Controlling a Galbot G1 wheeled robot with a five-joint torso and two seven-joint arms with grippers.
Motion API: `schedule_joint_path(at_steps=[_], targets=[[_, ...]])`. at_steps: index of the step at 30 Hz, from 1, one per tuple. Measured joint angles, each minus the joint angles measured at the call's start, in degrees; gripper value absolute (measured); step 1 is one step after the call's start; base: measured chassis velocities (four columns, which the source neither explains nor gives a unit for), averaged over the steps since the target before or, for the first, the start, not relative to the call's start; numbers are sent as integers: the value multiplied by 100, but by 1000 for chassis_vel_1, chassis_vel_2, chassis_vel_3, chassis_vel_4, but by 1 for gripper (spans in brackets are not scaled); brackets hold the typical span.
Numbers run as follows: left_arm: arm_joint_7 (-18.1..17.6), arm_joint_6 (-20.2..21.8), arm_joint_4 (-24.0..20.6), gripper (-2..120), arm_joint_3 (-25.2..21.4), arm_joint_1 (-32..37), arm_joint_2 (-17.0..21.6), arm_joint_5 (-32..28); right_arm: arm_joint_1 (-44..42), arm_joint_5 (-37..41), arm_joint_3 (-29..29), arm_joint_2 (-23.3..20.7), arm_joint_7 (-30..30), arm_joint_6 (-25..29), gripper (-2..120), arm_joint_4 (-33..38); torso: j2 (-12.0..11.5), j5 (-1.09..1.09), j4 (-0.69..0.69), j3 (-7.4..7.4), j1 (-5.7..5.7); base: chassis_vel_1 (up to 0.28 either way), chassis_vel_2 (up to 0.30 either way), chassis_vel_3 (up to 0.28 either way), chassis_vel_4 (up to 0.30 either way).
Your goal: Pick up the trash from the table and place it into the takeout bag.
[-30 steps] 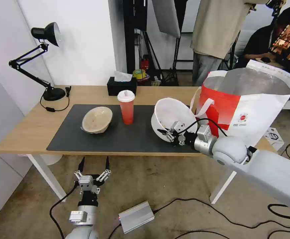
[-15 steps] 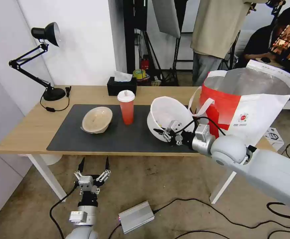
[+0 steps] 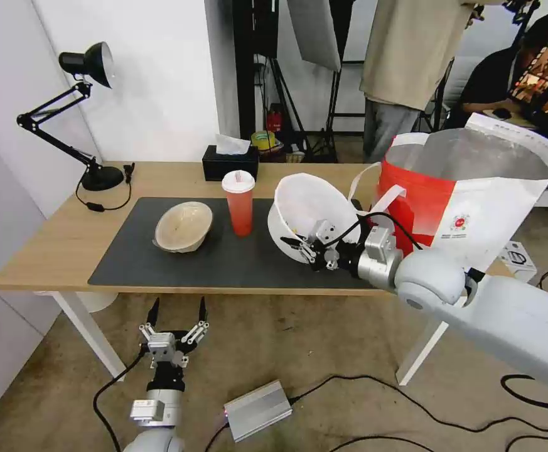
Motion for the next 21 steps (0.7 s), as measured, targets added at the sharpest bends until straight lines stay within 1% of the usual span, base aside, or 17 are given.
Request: schedule_joint_path(at_steps=[10,21], targets=[[-13,0,49,100,-11,-30,-1,1,236,138,1,-35,68,0,0,276,0,0,0,0,0,0,0,0,0],[-17,0,123,100,-22,-70,-2,17,530,329,22,-202,74,1,0,537,0,0,0,0,0,0,0,0,0]])
